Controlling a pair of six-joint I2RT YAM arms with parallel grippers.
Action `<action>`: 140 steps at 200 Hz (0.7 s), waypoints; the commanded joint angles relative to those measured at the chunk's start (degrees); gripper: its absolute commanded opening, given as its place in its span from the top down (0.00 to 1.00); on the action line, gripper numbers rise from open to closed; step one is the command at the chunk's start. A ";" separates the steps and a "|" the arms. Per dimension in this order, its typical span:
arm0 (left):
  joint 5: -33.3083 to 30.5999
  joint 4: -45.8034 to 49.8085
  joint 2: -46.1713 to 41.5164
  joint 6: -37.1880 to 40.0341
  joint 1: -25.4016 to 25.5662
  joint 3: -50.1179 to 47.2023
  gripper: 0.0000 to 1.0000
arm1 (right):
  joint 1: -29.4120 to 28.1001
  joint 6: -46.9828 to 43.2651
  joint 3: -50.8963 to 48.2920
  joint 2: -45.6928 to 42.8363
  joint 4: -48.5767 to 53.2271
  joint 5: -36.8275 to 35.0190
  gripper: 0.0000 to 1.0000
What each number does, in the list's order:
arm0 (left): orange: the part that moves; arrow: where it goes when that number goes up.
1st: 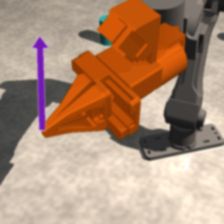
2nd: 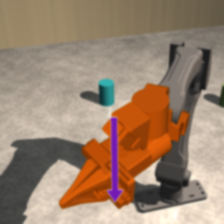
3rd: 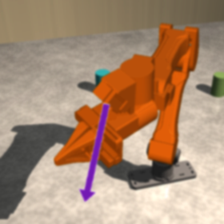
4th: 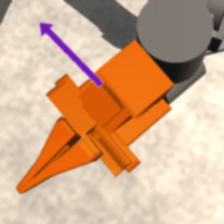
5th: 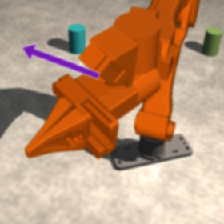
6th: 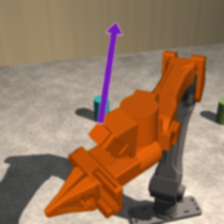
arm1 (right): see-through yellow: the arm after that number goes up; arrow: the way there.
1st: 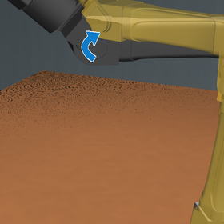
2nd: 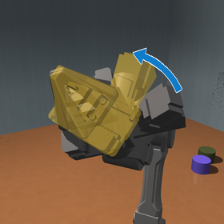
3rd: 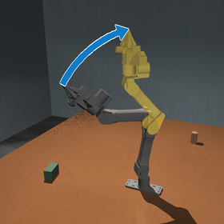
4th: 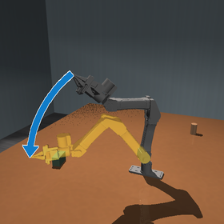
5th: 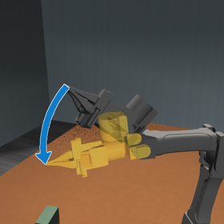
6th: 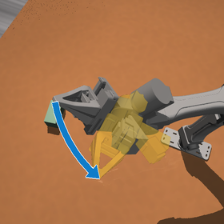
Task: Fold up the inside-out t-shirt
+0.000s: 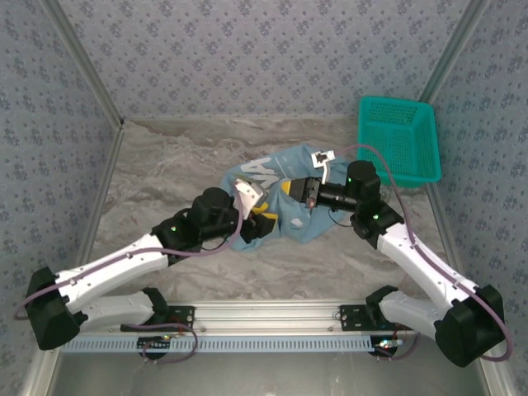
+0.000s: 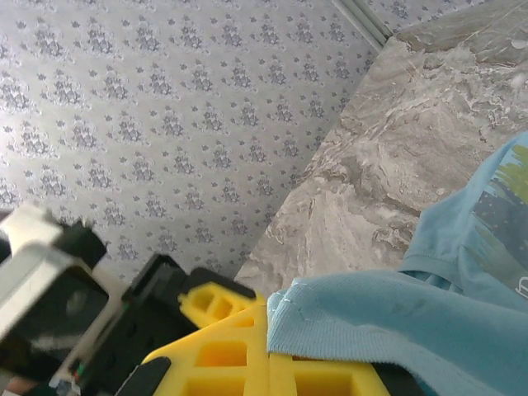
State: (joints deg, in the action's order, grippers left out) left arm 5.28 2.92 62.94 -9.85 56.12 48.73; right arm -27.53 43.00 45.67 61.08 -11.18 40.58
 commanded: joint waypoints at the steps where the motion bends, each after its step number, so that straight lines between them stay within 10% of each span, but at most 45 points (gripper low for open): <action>1: -5.33 -3.20 4.21 1.90 2.96 1.89 0.54 | -0.18 6.17 1.95 0.91 -5.20 -1.30 1.00; 74: -20.37 -14.81 15.16 0.26 2.95 3.60 0.45 | 0.52 15.10 -0.73 2.73 -15.68 -1.57 1.00; 140: -3.63 -24.84 13.40 -3.47 -4.19 1.09 0.57 | 0.72 16.07 -2.84 2.74 -17.90 -2.27 1.00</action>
State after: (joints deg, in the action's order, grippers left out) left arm -5.19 -15.53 78.17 -11.62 53.17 49.78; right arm -26.92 57.87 43.55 64.07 -25.69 38.89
